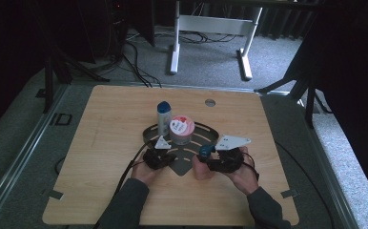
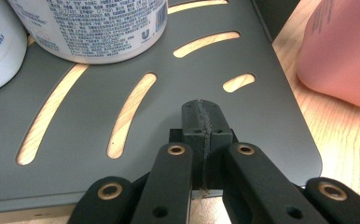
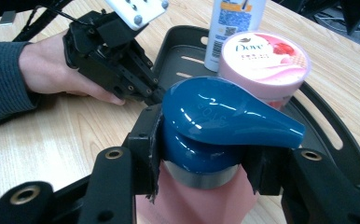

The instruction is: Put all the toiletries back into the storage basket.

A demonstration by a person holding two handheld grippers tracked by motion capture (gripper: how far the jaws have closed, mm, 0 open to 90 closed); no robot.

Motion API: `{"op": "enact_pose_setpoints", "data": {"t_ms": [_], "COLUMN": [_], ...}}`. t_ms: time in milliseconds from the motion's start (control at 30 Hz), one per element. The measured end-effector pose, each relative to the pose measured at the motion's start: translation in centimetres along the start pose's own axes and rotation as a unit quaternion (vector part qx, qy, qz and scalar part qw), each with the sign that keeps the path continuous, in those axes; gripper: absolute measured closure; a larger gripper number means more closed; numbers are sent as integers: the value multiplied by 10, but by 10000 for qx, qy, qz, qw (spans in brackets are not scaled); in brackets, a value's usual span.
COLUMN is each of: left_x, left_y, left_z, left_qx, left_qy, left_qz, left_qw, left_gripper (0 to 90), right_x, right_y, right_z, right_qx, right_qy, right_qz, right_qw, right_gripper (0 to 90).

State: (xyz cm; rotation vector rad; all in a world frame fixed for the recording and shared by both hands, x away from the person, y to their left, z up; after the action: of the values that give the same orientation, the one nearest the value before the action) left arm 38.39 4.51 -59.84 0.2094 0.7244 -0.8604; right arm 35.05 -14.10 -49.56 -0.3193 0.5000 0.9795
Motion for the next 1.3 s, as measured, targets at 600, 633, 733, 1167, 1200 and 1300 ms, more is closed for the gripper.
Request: {"op": "enact_pose_setpoints", "data": {"t_ms": [600,633,733,1167,1200,1300], "left_x": [0,0,0,0,0,0], "left_y": [0,0,0,0,0,0], "left_z": [0,0,0,0,0,0], "left_qx": [1,1,-7,-40,-40,-31], "left_qy": [-4,-4,-7,-16,-16,-18], "left_qz": [0,0,2,0,0,-1], "left_qw": [10000,10000,10000,10000,10000,10000], "left_gripper": [900,900,900,900,900,900], "right_x": [15,16,17,24,24,26], "right_y": [12,12,12,10,10,10], "right_z": [16,17,20,34,34,37], "right_qx": [-197,-207,-223,-191,-191,-171], "right_qy": [22,23,8,-113,-113,-132], "right_qz": [224,226,243,267,267,284], "right_qw": [9996,9995,9995,9994,9994,9994], "right_gripper": [532,532,532,532,532,532]}}
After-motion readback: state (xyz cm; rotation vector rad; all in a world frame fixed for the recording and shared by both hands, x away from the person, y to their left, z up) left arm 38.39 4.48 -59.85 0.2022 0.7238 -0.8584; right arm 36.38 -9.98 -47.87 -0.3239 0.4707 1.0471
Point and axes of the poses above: each handheld gripper's, and its own axes: x roughly forward along the jaws, z roughly out of its top, y roughly to its left, the point moved 6 cm from there along x, roughly forward along the jaws, and after that the axes turned 2 degrees about -y, right-handed, at the moved point
